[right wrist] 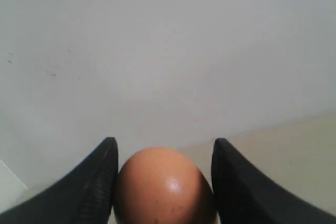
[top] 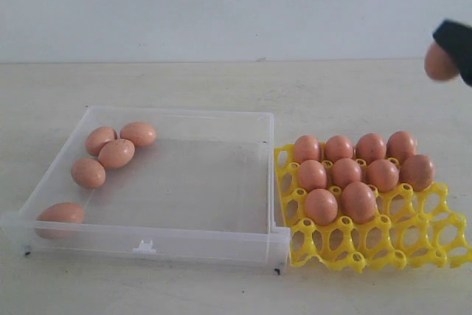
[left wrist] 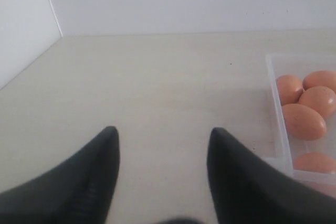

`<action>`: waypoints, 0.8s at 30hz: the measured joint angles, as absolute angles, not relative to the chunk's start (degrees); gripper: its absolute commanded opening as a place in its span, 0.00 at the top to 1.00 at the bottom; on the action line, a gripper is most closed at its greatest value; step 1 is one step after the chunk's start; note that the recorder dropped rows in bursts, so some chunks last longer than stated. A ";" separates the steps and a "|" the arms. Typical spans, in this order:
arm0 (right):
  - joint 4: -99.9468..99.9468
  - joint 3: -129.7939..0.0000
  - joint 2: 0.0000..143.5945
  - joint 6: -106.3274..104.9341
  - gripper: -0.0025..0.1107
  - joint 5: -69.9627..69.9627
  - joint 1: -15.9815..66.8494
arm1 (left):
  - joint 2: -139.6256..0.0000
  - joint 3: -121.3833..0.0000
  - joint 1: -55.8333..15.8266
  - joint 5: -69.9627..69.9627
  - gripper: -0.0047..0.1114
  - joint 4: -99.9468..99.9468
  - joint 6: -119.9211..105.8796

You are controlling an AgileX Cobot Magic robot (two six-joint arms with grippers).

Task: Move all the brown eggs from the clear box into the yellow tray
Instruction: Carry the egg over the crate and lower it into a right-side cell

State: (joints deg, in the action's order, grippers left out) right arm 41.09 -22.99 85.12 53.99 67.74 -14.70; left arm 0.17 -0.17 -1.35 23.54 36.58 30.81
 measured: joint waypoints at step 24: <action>63.28 -17.74 88.89 49.16 0.98 51.86 -15.68 | 0.17 -0.17 -1.35 23.71 0.94 36.96 30.81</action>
